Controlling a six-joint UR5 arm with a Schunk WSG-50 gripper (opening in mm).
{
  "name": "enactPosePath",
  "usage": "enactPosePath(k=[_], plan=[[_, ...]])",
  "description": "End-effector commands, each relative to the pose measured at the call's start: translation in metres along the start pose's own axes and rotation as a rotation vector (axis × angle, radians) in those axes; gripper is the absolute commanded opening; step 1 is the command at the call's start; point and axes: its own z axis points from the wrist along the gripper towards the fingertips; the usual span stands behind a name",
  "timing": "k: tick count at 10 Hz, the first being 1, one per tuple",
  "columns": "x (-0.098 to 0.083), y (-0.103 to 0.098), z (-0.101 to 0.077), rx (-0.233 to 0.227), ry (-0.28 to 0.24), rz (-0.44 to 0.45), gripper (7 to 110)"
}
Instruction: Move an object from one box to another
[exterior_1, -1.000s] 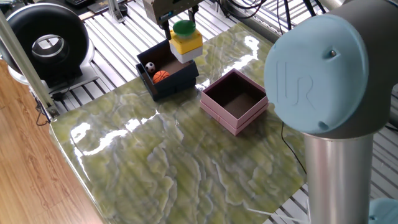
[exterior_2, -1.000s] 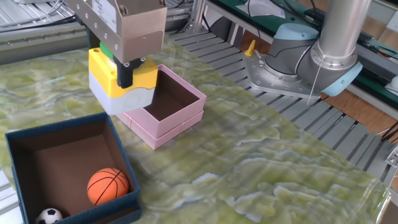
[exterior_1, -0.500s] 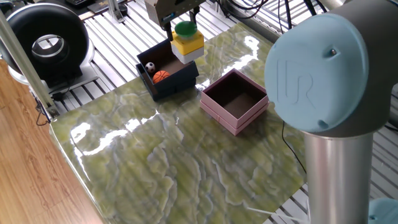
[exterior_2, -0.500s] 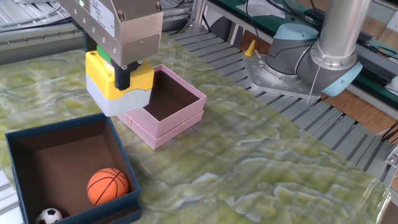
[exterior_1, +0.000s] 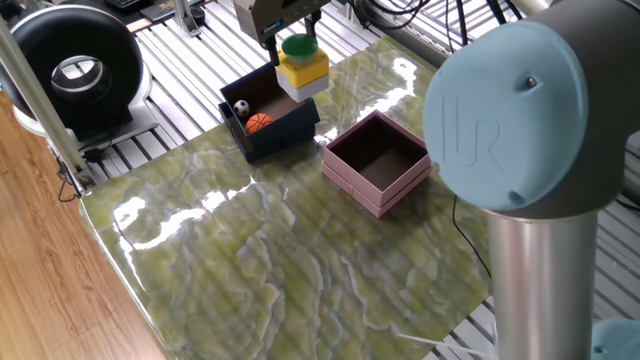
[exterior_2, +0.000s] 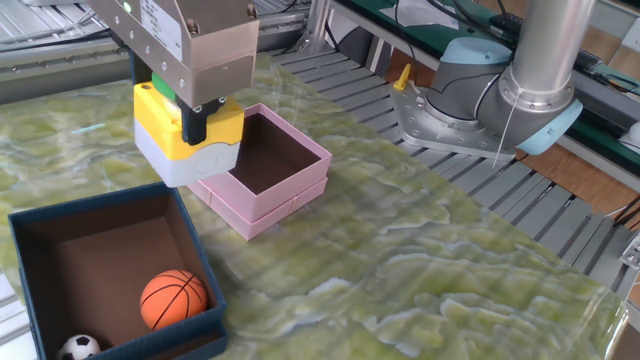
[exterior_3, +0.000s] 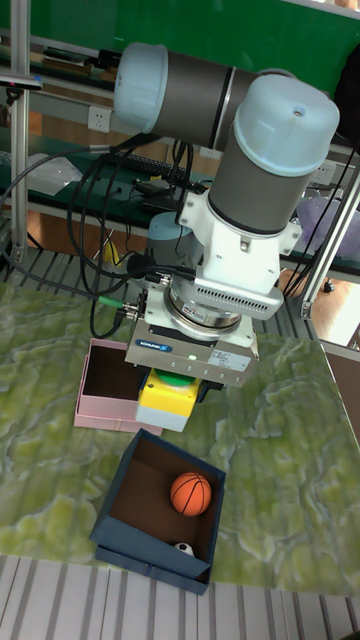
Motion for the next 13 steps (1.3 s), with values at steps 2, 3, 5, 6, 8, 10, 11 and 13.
enactPosePath(k=[2, 3, 5, 6, 8, 10, 11, 13], plan=[[0.001, -0.002, -0.001, 0.005, 0.006, -0.059, 7], [0.001, -0.003, -0.001, 0.008, 0.005, -0.083, 7], [0.002, -0.001, -0.001, 0.000, 0.008, -0.112, 7], [0.000, -0.001, -0.001, -0.001, 0.000, -0.126, 7], [-0.003, 0.003, -0.001, -0.012, -0.013, -0.143, 7], [0.015, 0.005, -0.008, -0.033, 0.004, -0.141, 7], [0.026, 0.004, -0.009, -0.037, 0.007, -0.135, 7], [0.042, 0.006, -0.001, -0.066, -0.005, -0.118, 7]])
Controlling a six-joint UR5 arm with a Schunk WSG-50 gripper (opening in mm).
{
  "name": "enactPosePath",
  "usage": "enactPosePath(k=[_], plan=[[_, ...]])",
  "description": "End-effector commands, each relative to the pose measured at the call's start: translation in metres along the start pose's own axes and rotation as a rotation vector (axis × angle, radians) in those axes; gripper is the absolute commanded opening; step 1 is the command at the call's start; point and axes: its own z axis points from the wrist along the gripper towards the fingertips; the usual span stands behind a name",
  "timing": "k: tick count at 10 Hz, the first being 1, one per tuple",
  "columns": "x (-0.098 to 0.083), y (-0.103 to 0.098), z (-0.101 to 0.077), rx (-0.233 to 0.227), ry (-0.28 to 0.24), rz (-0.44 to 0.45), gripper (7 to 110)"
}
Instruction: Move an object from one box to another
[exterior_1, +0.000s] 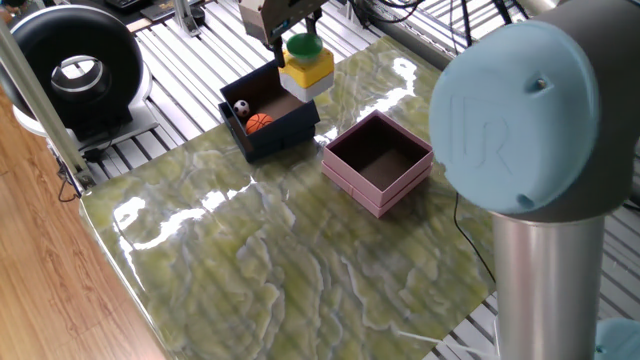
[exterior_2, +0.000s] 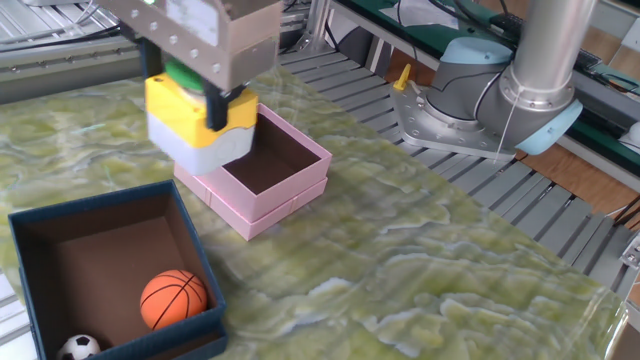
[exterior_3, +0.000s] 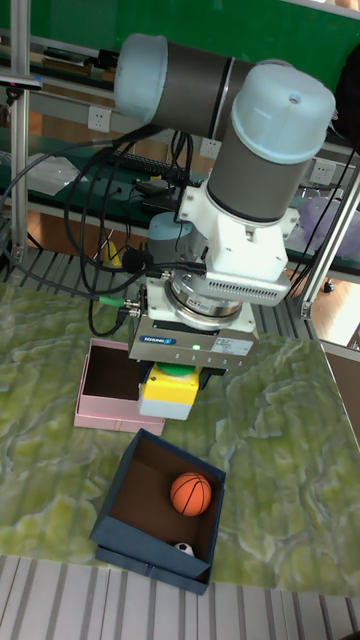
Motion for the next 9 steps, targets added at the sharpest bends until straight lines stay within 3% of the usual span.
enactPosePath(k=[1, 6, 9], plan=[[0.027, 0.005, 0.009, -0.036, -0.021, 0.010, 7], [0.062, -0.012, 0.034, -0.039, 0.001, 0.002, 7], [0.062, -0.008, 0.034, -0.053, 0.002, 0.005, 7]])
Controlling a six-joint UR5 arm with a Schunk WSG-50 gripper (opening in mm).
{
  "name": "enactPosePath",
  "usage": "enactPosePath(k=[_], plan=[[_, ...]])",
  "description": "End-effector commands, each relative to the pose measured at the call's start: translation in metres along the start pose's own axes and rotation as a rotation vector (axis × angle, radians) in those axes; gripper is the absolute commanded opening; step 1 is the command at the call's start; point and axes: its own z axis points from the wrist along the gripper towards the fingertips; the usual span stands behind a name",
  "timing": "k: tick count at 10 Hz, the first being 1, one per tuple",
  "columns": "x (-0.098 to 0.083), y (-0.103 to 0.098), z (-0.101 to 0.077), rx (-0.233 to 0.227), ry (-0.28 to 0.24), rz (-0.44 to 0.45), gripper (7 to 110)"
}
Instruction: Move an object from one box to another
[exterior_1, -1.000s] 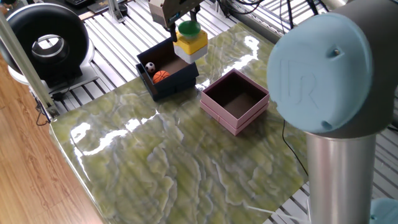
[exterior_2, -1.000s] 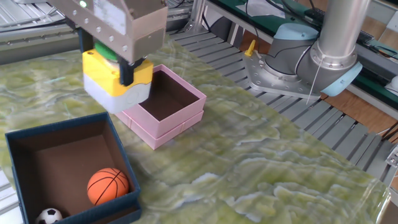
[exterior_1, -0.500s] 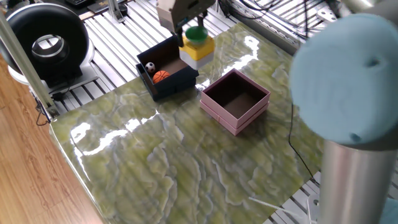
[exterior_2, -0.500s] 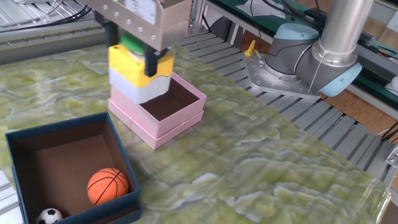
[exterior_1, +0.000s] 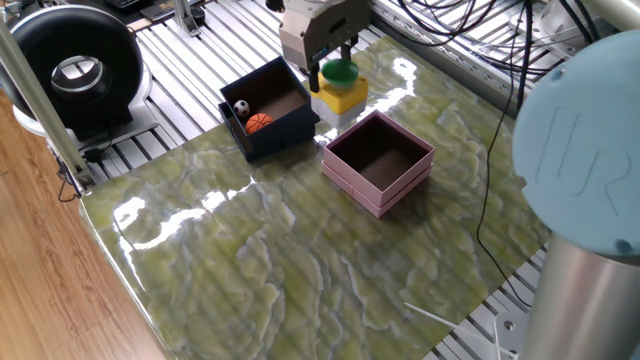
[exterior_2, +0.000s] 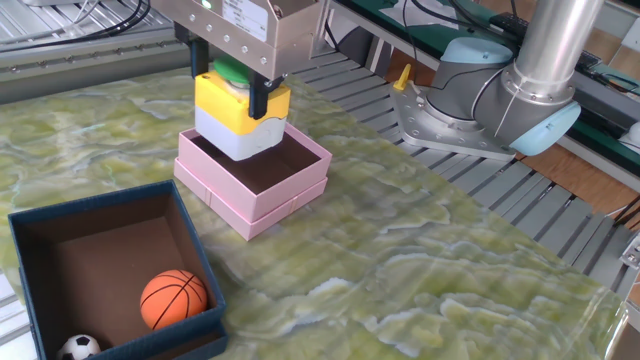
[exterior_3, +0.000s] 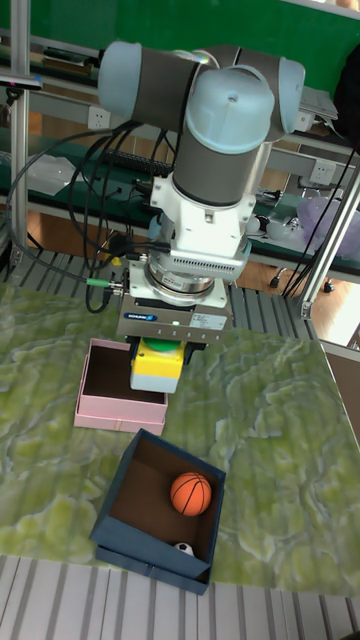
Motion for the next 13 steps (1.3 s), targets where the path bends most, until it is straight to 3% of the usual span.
enactPosePath(k=[1, 4, 7, 11, 13], plan=[[0.004, 0.002, 0.003, -0.020, -0.002, -0.001, 7], [0.004, -0.001, 0.003, -0.005, 0.000, -0.008, 7], [0.003, 0.006, 0.003, -0.035, -0.006, -0.046, 7], [-0.001, 0.005, 0.003, -0.031, -0.019, -0.081, 7], [0.023, 0.007, 0.005, -0.037, -0.003, -0.092, 7]])
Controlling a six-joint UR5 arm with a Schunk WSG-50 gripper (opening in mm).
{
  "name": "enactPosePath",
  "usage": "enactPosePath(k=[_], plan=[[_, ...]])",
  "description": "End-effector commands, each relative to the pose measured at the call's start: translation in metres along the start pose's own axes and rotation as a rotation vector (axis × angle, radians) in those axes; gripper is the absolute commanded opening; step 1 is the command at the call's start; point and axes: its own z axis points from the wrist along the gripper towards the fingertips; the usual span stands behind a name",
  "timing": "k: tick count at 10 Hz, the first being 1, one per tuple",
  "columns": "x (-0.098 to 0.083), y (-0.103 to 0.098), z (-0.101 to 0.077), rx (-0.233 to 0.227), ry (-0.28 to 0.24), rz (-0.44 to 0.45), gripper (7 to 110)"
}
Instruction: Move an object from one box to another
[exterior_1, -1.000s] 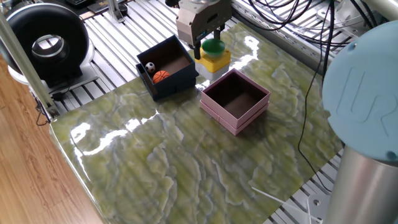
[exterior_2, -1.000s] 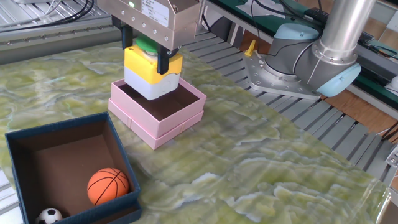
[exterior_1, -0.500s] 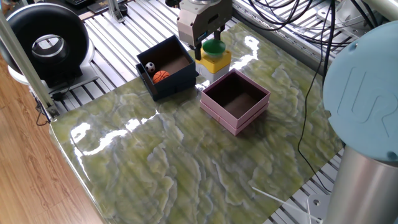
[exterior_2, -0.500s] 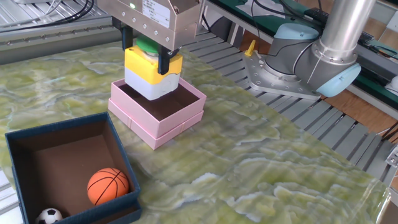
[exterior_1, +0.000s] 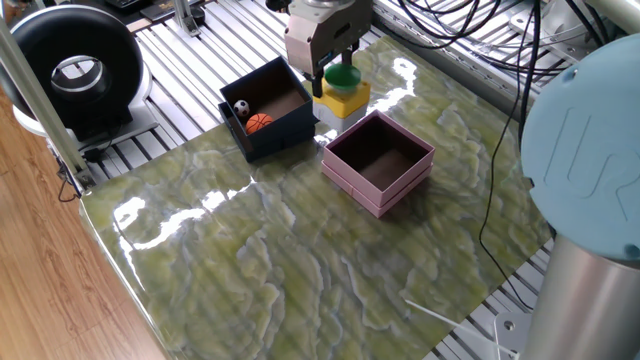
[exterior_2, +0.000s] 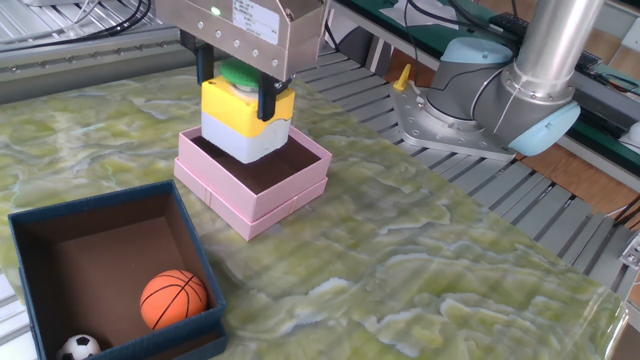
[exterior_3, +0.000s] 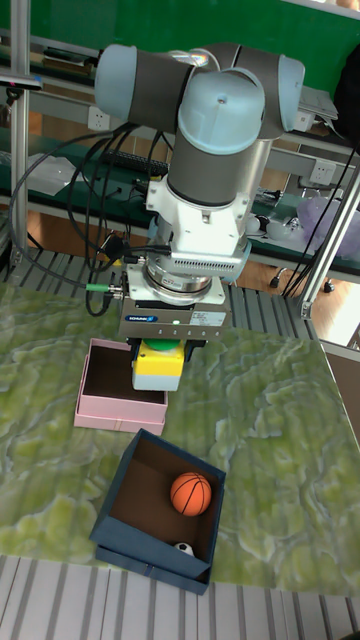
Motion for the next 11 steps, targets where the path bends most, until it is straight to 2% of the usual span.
enactPosePath(k=[1, 2, 3, 5, 8, 11], plan=[[0.027, -0.001, 0.006, 0.018, -0.006, -0.014, 7], [0.036, -0.004, 0.015, 0.035, -0.023, -0.010, 7], [0.042, 0.000, 0.026, 0.025, -0.044, 0.000, 7], [0.052, 0.005, 0.046, 0.034, -0.053, 0.026, 7], [0.052, -0.001, 0.054, 0.050, -0.065, 0.022, 7], [0.041, -0.002, 0.060, 0.043, -0.077, 0.019, 7]])
